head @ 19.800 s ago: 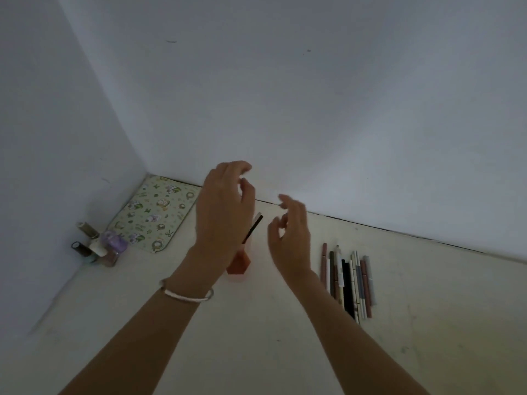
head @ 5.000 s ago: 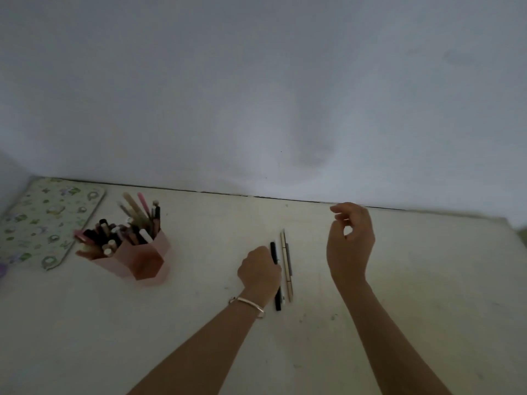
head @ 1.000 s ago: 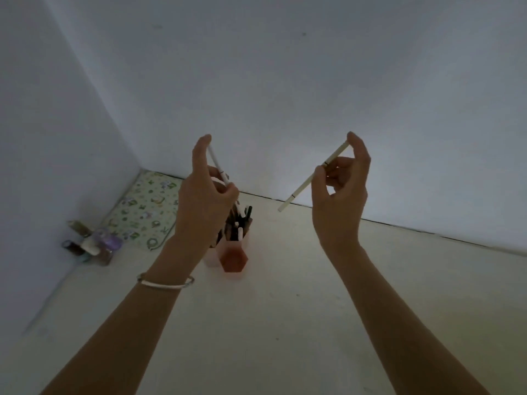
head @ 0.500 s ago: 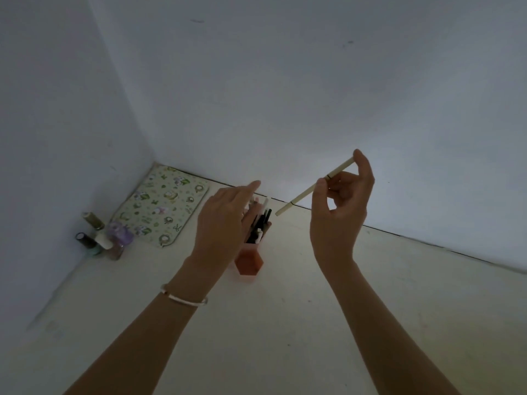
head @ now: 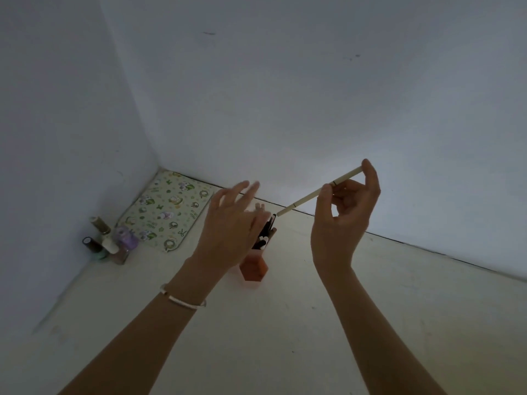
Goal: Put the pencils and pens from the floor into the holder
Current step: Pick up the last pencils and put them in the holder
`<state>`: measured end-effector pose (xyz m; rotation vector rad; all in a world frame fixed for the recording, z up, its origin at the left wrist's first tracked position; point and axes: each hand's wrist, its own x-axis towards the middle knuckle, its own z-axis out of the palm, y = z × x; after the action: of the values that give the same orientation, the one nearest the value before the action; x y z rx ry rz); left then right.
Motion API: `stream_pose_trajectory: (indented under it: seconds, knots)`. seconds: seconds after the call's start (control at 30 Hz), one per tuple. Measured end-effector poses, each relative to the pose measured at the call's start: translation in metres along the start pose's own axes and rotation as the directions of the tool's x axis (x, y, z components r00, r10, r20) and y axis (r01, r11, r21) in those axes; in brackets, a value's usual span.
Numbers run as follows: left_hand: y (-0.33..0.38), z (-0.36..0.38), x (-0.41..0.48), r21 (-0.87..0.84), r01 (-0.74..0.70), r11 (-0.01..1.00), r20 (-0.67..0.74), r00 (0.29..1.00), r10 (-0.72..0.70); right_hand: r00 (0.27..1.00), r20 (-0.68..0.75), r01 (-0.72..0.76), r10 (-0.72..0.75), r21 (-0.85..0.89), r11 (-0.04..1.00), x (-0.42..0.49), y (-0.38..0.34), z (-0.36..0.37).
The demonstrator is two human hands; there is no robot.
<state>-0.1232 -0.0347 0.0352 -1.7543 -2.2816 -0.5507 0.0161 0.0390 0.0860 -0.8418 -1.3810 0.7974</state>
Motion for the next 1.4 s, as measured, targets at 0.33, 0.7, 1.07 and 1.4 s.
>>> stream_pose_trajectory:
  seconds: [0.33,0.7,1.07,1.4]
  knots:
    - [-0.028,-0.039,-0.003,-0.362,0.229,0.904,-0.354,0.863,-0.360,0.920,0.384,0.177,-0.076,-0.235,0.956,-0.042,0.050,0.006]
    - [-0.031,-0.044,-0.021,-0.625,0.307,0.718,-0.020,0.913,-0.408,0.936,0.352,0.145,0.031,-0.462,0.875,-0.053,0.049,-0.015]
    - [-0.044,0.007,-0.013,-0.402,0.392,0.828,0.412,0.884,-0.218,0.616,0.493,0.014,0.614,-0.786,0.618,-0.112,0.098,0.027]
    - [-0.098,0.034,0.063,-0.395,0.297,0.869,0.424,0.898,-0.115,0.690,0.424,-0.053,0.587,-0.779,0.624,-0.076,0.135,0.092]
